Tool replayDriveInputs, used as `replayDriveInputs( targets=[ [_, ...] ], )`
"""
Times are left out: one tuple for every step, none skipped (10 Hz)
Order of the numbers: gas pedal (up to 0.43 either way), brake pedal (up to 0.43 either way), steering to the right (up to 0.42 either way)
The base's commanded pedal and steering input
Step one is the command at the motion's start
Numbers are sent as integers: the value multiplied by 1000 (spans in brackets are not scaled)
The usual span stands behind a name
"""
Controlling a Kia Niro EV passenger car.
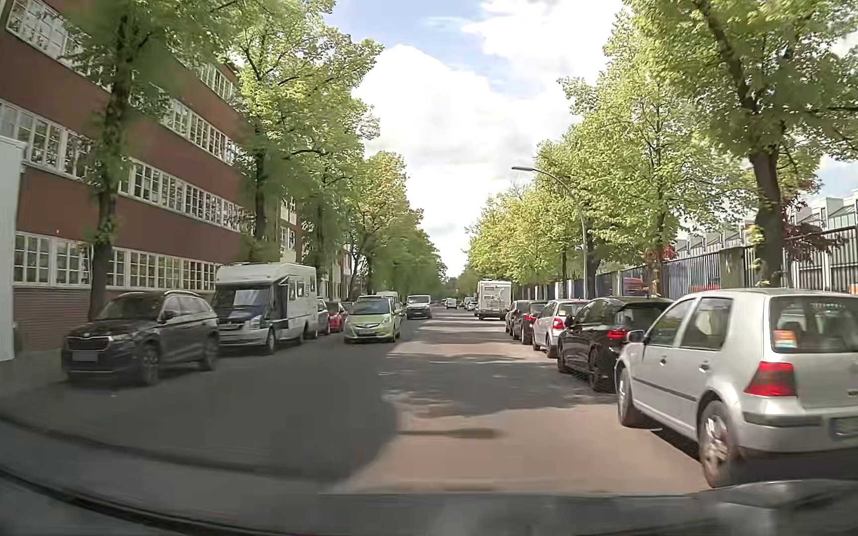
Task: Follow the waypoints while adhering to traffic rules and regulations
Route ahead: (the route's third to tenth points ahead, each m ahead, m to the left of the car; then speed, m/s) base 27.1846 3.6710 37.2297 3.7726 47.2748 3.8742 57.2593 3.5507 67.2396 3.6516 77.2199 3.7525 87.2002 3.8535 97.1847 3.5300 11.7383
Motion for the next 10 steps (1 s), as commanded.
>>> replayDriveInputs(
  targets=[
    [0, 24, 1],
    [0, 18, 1],
    [0, 24, 0],
    [0, 18, 0],
    [0, 24, 0],
    [0, 24, -1],
    [0, 24, -2],
    [0, 24, -3],
    [0, 24, -4],
    [0, 18, -5]
  ],
)
